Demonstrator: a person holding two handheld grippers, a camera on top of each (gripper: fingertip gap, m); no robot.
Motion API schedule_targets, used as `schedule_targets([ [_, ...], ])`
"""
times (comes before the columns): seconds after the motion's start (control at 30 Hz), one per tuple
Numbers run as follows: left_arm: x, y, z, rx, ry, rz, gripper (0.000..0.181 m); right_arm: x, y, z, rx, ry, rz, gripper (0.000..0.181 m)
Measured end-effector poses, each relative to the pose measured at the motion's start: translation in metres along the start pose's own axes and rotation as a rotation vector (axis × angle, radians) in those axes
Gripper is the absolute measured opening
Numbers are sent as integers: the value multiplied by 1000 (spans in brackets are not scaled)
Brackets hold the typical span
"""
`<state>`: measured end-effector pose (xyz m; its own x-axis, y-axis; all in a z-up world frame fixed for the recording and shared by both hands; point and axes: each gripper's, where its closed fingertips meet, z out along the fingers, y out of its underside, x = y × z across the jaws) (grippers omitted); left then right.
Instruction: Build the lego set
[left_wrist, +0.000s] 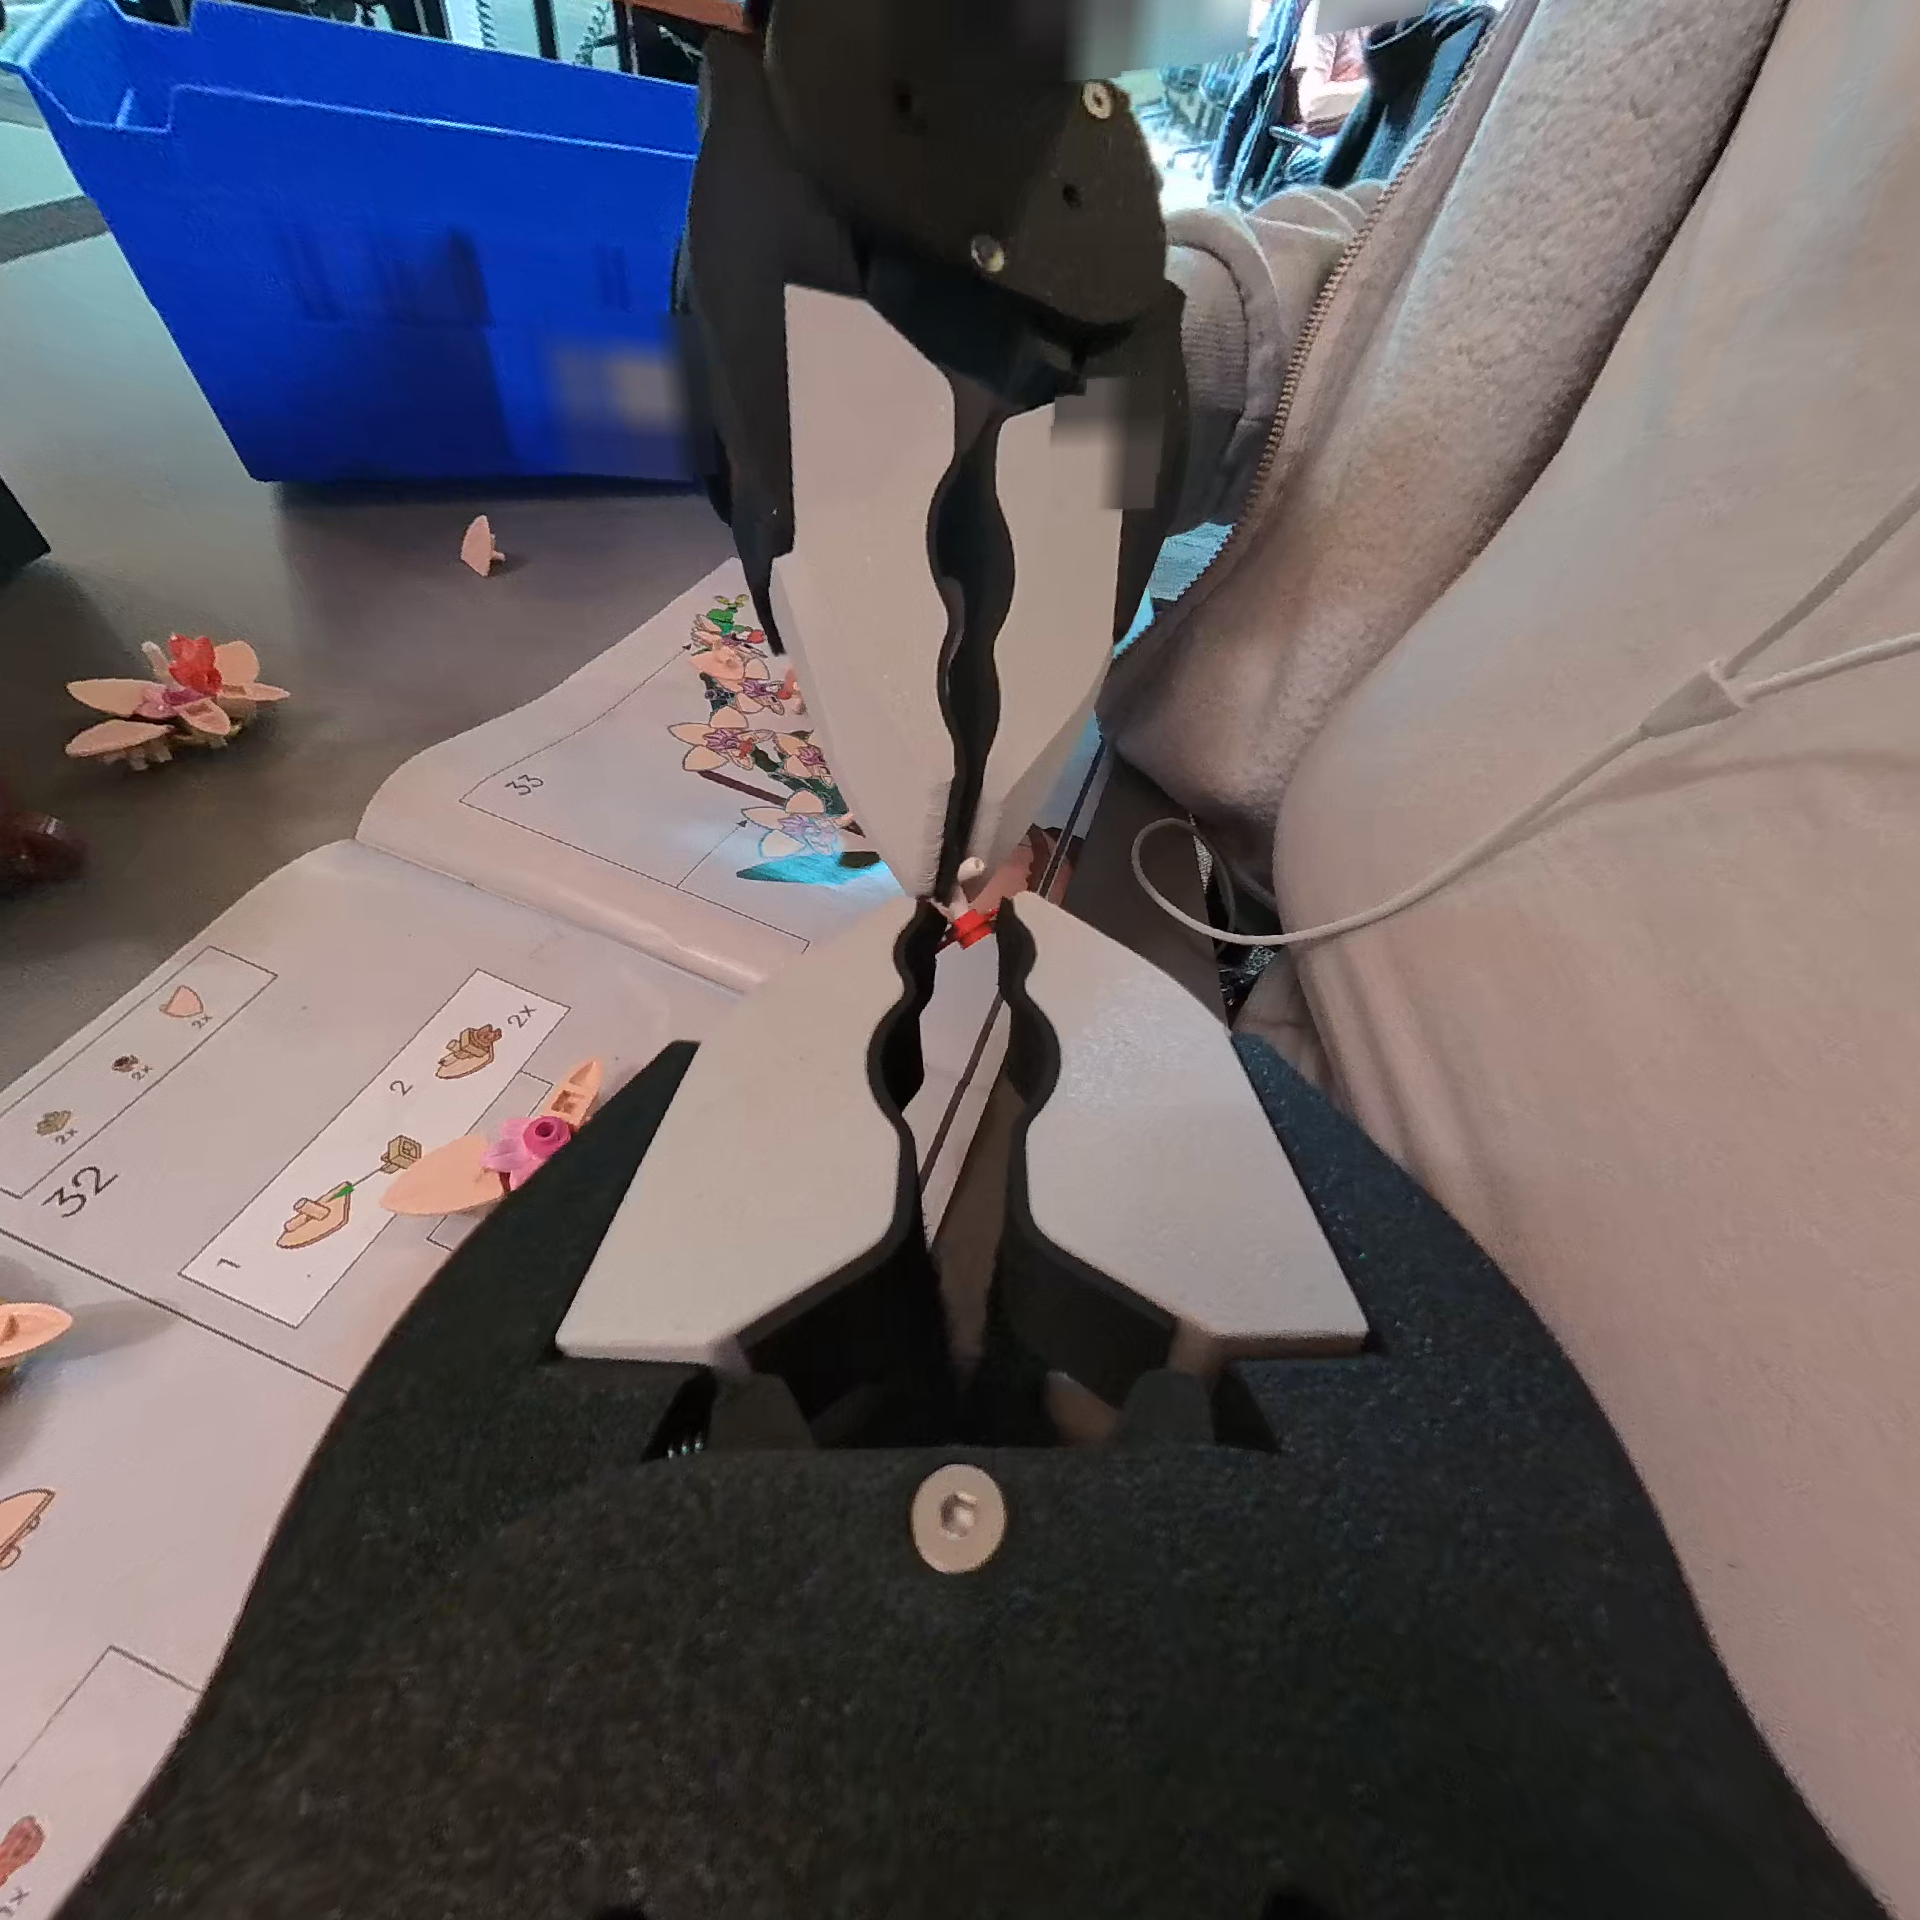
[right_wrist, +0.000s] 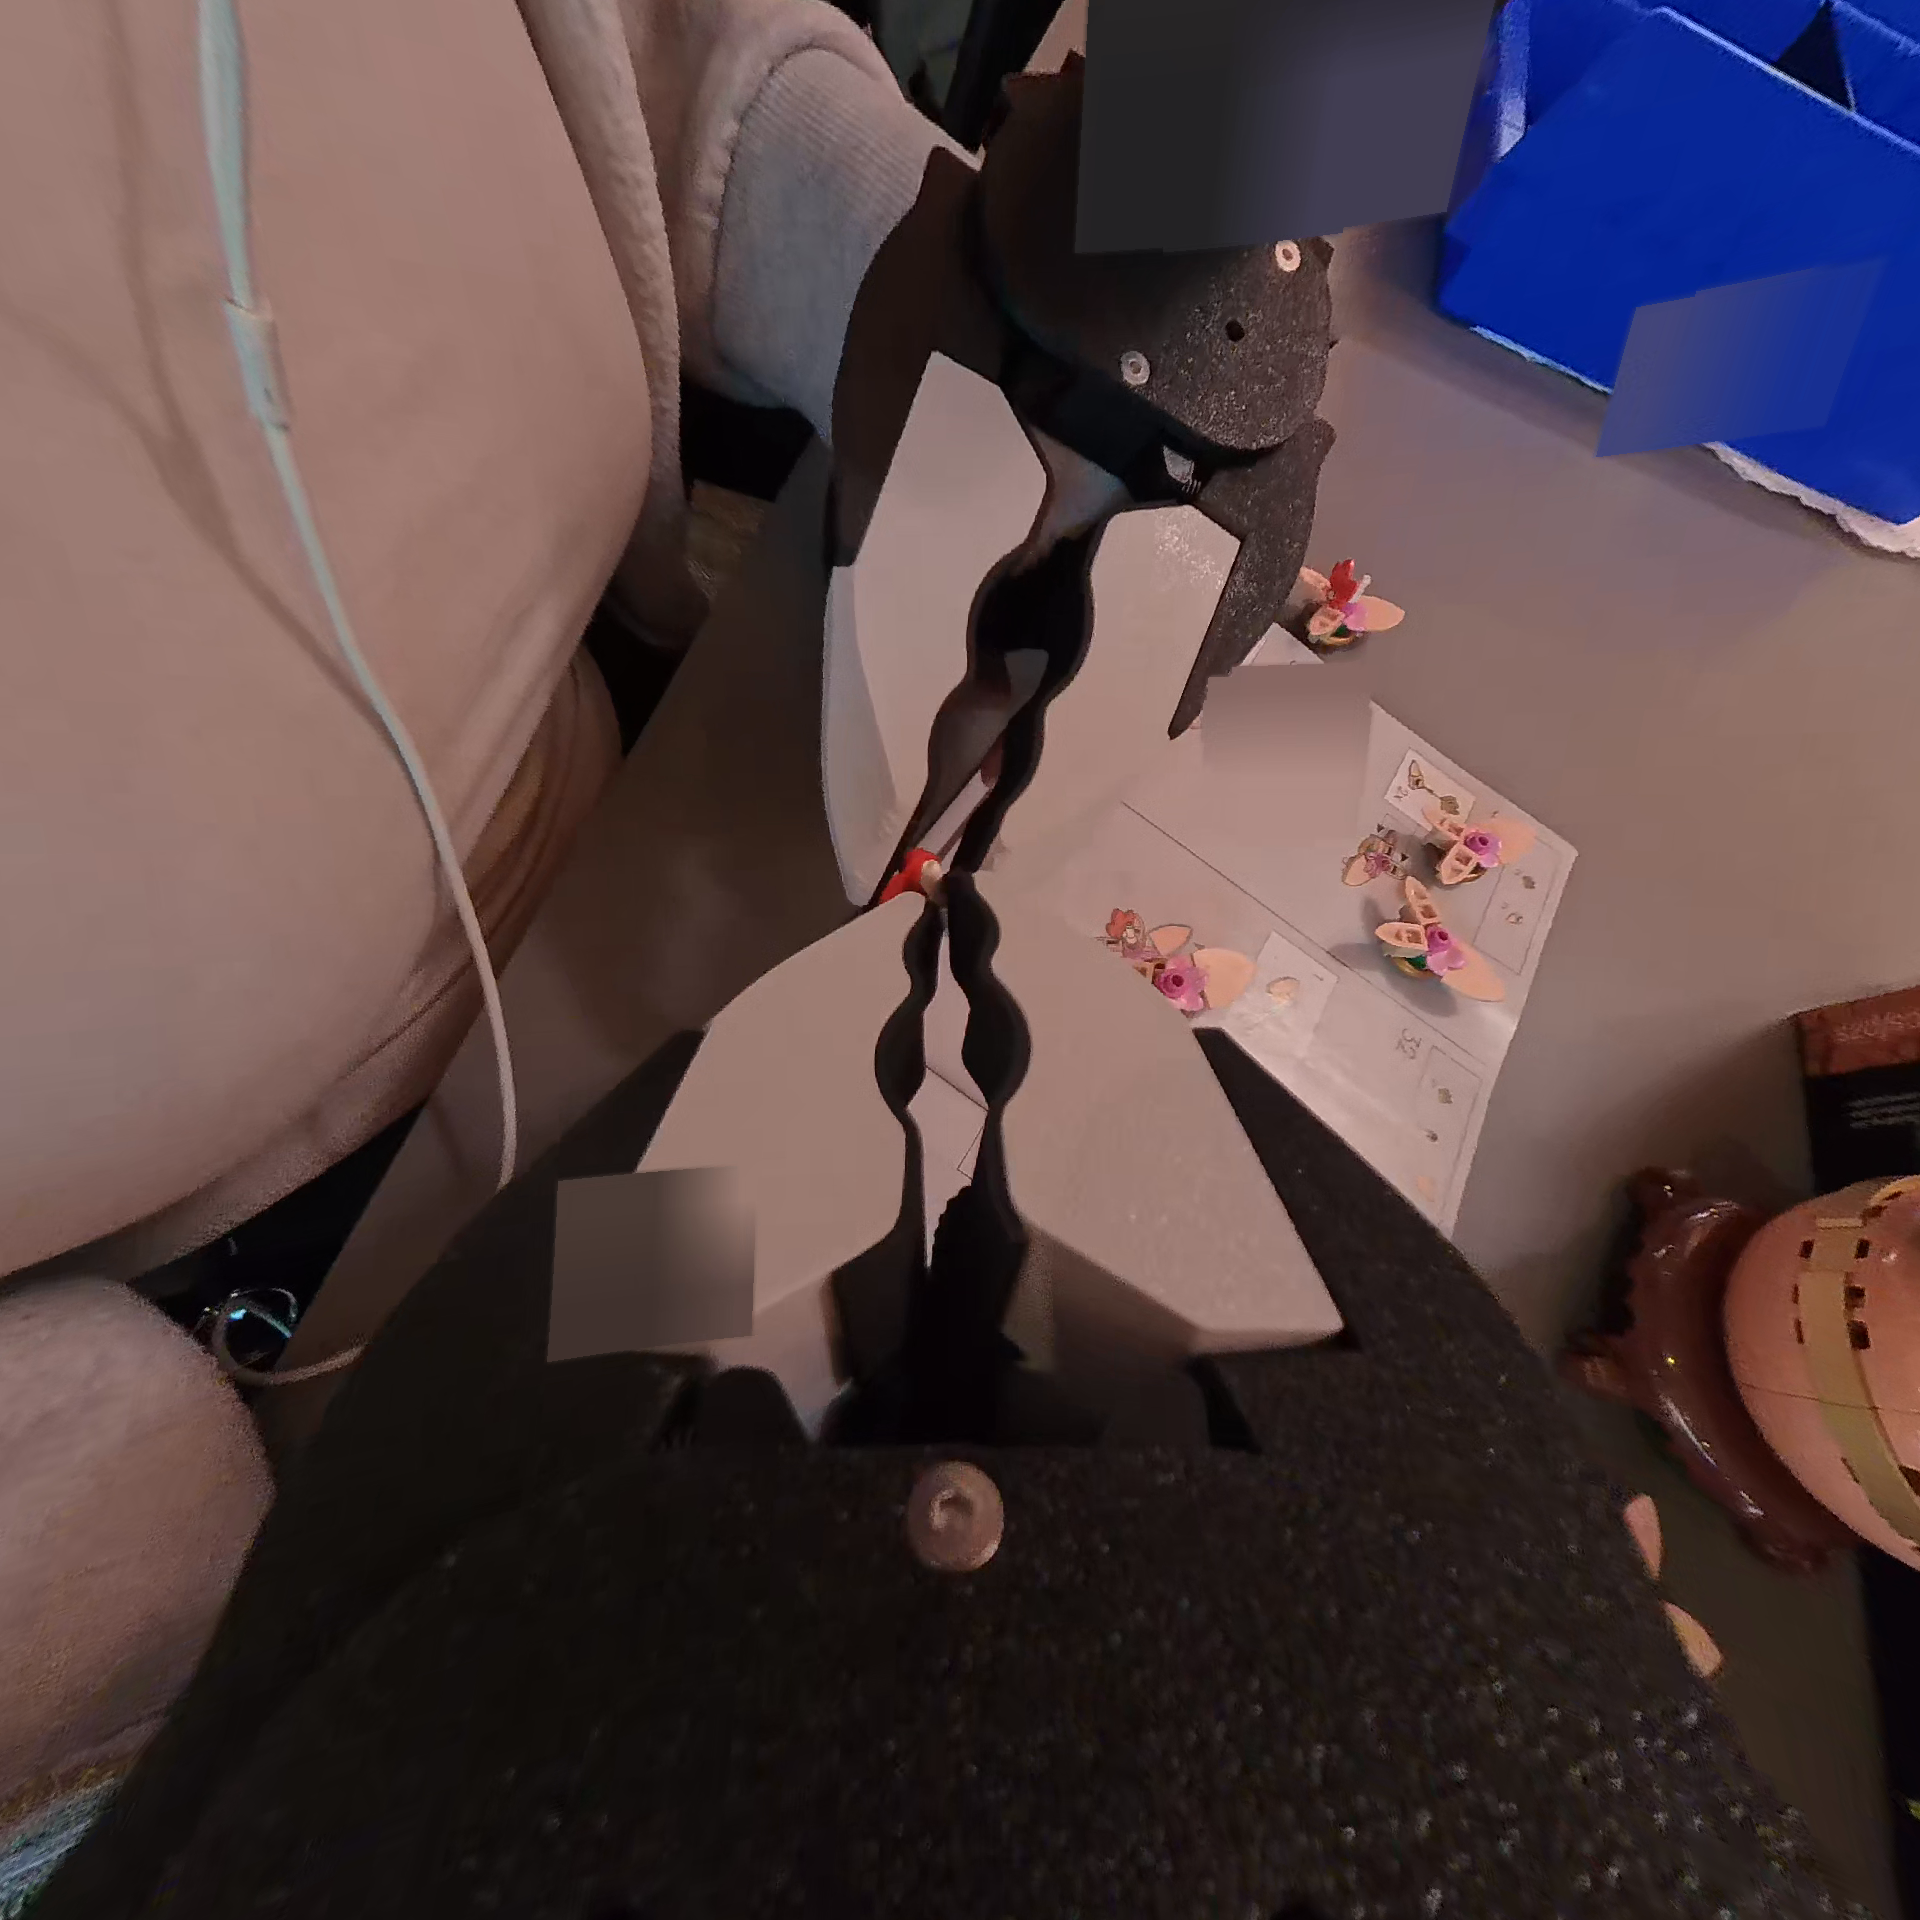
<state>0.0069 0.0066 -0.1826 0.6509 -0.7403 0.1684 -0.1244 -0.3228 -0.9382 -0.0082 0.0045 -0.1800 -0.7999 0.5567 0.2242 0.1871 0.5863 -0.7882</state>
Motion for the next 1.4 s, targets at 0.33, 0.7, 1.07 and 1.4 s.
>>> schedule_targets([
  [0.33, 6, -5, -2, 2, 31, 72, 12, -5, -7, -2, 141, -70, 128, 2],
  [0.7, 3, -8, -3, 13, 16, 74, 15, -1, -8, -4, 212, -19, 187, 2],
  [1.07, -10, -10, -9, 46, -76, 35, 36, 12, -6, -13, 285, 58, 257, 2],
  [1.4, -19, -32, -25, 260, -235, 20, 13, 30, -19, -25, 467, 163, 382, 2],
])
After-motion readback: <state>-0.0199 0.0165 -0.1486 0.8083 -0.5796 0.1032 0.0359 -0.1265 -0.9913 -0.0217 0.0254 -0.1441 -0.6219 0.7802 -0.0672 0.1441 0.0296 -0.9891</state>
